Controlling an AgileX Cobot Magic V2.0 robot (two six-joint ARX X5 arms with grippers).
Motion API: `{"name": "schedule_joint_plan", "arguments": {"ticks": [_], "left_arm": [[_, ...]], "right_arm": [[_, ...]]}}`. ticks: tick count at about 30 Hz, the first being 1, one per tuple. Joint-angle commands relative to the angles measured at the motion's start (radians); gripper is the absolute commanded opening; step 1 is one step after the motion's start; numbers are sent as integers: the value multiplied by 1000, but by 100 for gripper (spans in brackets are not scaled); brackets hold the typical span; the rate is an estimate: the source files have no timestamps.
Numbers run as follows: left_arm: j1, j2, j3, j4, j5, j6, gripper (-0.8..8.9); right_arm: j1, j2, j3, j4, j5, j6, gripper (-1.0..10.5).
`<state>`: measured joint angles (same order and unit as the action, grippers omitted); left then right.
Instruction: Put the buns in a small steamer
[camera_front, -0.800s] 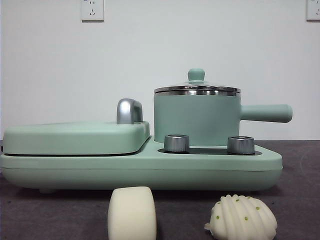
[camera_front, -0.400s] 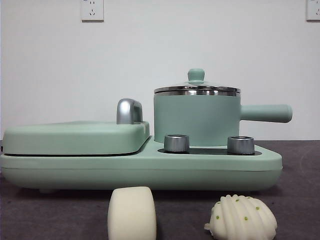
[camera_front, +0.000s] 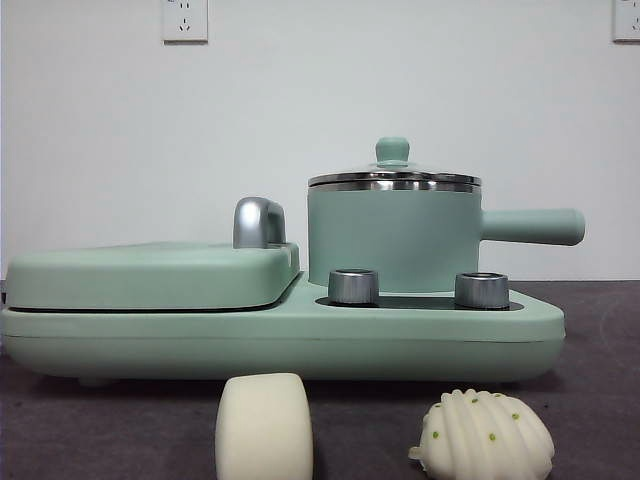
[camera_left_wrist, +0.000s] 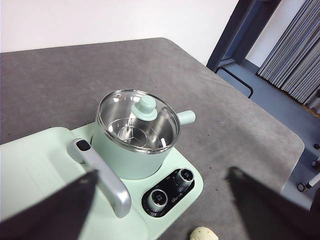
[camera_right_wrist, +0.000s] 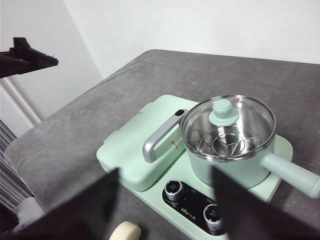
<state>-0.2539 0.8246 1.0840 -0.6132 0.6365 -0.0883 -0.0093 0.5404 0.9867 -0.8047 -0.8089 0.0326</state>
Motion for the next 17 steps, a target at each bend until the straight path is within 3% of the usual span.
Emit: {"name": "schedule_joint_plan", "arguments": {"ticks": [1,9,17], "left_arm": [[-4,6,22,7,11,16,509],[-4,16,22,13,11,4,498],[-15,135,39,13,11,-19,498]], "right_arm": [[0,6,14,4,-2,-7,473],[0,6,14,4,-3,-7,487],[0,6,14,3,-3,-7,487]]}}
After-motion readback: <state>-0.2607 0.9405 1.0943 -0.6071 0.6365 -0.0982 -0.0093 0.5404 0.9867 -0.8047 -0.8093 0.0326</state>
